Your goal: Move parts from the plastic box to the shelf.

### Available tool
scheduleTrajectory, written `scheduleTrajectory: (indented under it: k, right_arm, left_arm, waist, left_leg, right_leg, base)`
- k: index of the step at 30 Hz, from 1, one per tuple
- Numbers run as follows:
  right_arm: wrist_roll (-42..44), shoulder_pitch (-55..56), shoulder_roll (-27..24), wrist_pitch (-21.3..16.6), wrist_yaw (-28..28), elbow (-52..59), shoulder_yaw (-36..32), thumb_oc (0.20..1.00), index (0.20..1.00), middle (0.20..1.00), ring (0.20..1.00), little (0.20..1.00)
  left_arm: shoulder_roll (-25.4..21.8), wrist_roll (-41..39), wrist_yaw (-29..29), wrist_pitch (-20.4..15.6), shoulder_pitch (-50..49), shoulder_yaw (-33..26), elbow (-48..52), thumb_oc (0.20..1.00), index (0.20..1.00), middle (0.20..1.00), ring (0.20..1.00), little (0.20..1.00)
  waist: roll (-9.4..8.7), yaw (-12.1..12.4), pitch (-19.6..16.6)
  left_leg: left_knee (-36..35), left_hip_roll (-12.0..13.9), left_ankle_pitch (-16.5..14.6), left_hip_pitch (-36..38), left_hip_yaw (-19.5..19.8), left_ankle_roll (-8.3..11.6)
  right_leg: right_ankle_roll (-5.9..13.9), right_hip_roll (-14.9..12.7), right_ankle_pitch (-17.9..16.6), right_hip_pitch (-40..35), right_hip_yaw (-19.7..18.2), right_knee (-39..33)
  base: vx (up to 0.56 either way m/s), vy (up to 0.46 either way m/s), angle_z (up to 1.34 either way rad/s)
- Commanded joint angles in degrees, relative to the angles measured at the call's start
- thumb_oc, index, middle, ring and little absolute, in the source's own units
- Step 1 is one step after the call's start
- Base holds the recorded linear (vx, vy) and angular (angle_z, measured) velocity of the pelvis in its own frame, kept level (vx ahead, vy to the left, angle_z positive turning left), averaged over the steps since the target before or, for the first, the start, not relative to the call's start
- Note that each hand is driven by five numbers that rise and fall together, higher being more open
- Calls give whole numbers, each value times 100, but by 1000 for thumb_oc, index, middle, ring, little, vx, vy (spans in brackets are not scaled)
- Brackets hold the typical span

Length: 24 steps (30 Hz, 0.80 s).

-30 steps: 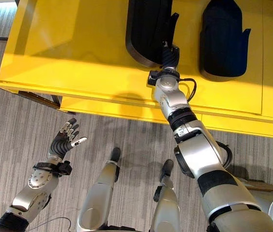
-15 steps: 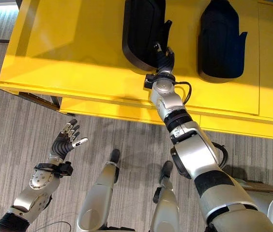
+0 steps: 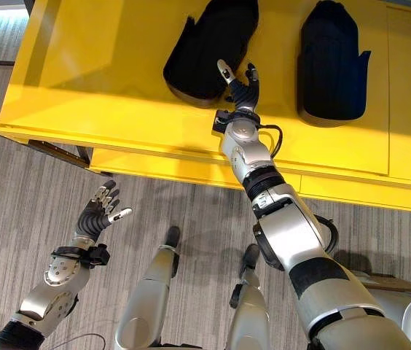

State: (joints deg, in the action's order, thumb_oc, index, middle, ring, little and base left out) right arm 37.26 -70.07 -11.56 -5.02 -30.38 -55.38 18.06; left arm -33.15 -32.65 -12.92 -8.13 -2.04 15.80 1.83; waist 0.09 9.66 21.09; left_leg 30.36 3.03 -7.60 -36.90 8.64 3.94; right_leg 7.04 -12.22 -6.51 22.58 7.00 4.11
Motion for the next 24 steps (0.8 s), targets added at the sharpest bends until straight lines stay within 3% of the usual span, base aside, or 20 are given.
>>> scheduleTrajectory:
  k: [1,7,12,14,16,21,24]
  right_arm:
    - [81,-408,-180,-326,3,382,-146,1000,1000,1000,1000,1000]
    - [-142,-358,-212,-308,-57,625,-62,1000,1000,1000,1000,1000]
    - [-532,-65,-264,-337,-206,1472,-7,1000,1000,1000,1000,1000]
    - [-721,293,-240,-357,-262,2181,-44,1000,1000,1000,1000,1000]
    - [-1120,1208,-257,-418,-285,3735,-144,1000,1000,1000,1000,1000]
    - [-1315,2280,-126,-565,-74,5217,-230,1000,1000,1000,1000,1000]
    - [-1360,2945,-103,-737,30,5956,-245,1000,1000,1000,1000,1000]
  left_arm:
    - [-212,-35,-28,-313,93,222,193,1000,1000,1000,1000,1000]
    - [-209,-43,-47,-303,110,231,184,1000,1000,1000,1000,1000]
    - [-178,-12,-101,-287,169,235,160,1000,1000,1000,1000,1000]
    - [-130,28,-153,-270,181,189,157,1000,1000,1000,1000,1000]
    - [-10,146,-243,-229,145,20,206,1000,1000,1000,1000,1000]
    - [-21,473,-407,-298,-75,-477,732,1000,1000,1000,1000,1000]
    - [-62,639,-564,-515,-238,-997,1375,1000,1000,1000,1000,1000]
  waist:
    - [139,127,272]
    - [108,103,286]
    - [77,44,309]
    - [44,-7,317]
    - [5,-111,322]
    - [-37,-153,247]
    - [-77,-152,164]
  left_leg:
    - [-838,52,455,262,-404,-65]
    - [-848,68,461,278,-410,-68]
    - [-850,87,459,292,-408,-65]
    - [-838,105,453,293,-426,-70]
    - [-842,119,450,346,-427,-70]
    - [-903,153,466,484,-402,-70]
    - [-1013,176,507,626,-376,-32]
  right_leg:
    - [23,-18,1282,-231,195,1266]
    - [12,-7,1293,-242,192,1276]
    - [10,4,1293,-229,177,1308]
    - [4,12,1300,-221,148,1318]
    - [1,5,1323,-251,149,1341]
    - [-5,-11,1349,-363,172,1331]
    - [-1,-18,1348,-514,216,1254]
  base:
    - [0,0,0]
    - [0,0,0]
    - [0,0,0]
    - [-8,-18,-2]
    - [-17,-57,-2]
    - [-8,-49,-8]
    - [-17,-59,4]
